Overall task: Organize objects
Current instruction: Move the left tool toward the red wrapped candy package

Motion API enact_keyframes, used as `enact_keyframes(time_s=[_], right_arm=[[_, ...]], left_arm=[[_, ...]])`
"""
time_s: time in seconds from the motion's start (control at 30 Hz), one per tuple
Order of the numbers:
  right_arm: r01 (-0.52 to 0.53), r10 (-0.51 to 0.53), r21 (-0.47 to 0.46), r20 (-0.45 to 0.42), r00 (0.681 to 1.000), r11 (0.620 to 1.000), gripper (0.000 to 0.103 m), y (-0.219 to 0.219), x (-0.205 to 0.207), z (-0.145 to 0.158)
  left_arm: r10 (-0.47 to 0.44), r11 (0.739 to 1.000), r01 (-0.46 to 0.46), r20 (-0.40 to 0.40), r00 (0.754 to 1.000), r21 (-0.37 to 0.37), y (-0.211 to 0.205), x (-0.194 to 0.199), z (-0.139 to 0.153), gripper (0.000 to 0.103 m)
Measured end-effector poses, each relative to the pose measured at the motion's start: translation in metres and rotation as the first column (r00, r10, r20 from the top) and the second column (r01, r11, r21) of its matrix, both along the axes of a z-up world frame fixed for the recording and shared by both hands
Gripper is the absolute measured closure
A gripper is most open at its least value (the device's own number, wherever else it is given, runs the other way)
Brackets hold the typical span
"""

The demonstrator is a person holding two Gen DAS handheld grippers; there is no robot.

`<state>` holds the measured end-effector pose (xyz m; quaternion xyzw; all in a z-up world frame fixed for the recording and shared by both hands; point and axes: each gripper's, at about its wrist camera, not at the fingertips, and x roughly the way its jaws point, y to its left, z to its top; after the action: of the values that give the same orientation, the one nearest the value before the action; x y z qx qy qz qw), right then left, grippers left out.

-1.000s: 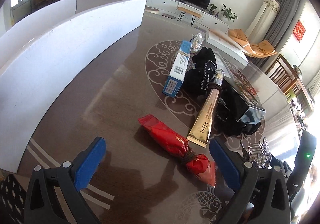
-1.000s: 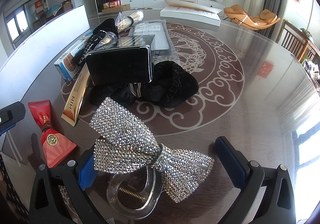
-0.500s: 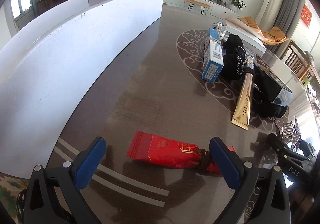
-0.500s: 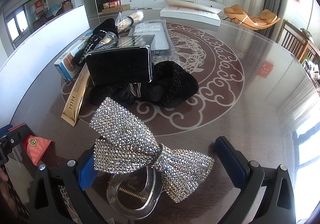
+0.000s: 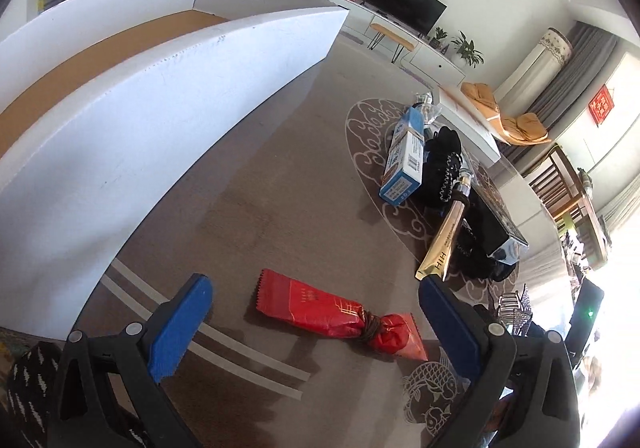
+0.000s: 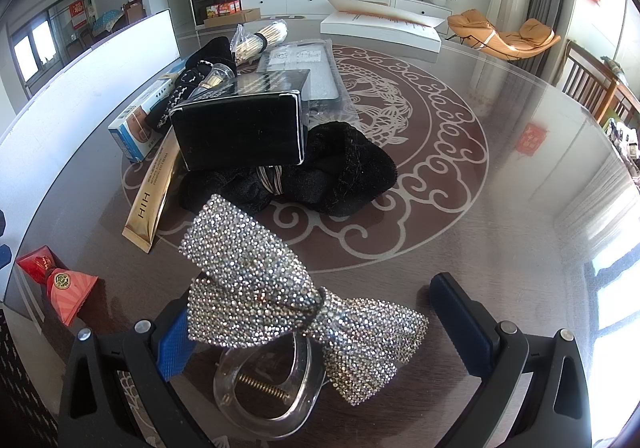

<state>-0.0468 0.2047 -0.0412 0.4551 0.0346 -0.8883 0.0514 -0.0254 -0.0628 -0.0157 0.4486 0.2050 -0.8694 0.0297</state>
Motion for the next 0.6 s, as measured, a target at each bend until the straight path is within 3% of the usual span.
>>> enact_keyframes(time_s=[0.13, 0.2, 0.33, 0.47, 0.53, 0.6], right_arm=[[0.0, 0.0, 0.0, 0.0, 1.0, 1.0, 0.0, 0.0, 0.0, 0.0], [0.0, 0.0, 0.0, 0.0, 1.0, 1.0, 0.0, 0.0, 0.0, 0.0], [0.001, -0.001, 0.0, 0.0, 1.0, 1.0, 0.0, 0.0, 0.0, 0.0], [0.001, -0.001, 0.0, 0.0, 1.0, 1.0, 0.0, 0.0, 0.0, 0.0], [0.001, -0.001, 0.0, 0.0, 1.0, 1.0, 0.0, 0.0, 0.0, 0.0], [0.001, -0.001, 0.0, 0.0, 1.0, 1.0, 0.0, 0.0, 0.0, 0.0]], left_arm=[[-0.038, 0.986, 0.054, 0.102, 0.994, -0.161, 0.039, -0.018, -0.022, 0.0], [-0.067, 0.976, 0.086, 0.098, 0.993, -0.202, 0.042, -0.012, -0.024, 0.0], [-0.119, 0.966, 0.14, 0.107, 0.987, -0.219, 0.024, 0.001, -0.019, 0.0], [-0.184, 0.959, 0.189, 0.048, 0.982, -0.212, 0.0, 0.005, 0.007, 0.0], [-0.282, 0.938, 0.279, 0.015, 0.959, -0.204, -0.003, 0.003, 0.023, 0.0], [-0.42, 0.885, 0.415, 0.022, 0.907, -0.212, 0.004, 0.003, 0.033, 0.0]])
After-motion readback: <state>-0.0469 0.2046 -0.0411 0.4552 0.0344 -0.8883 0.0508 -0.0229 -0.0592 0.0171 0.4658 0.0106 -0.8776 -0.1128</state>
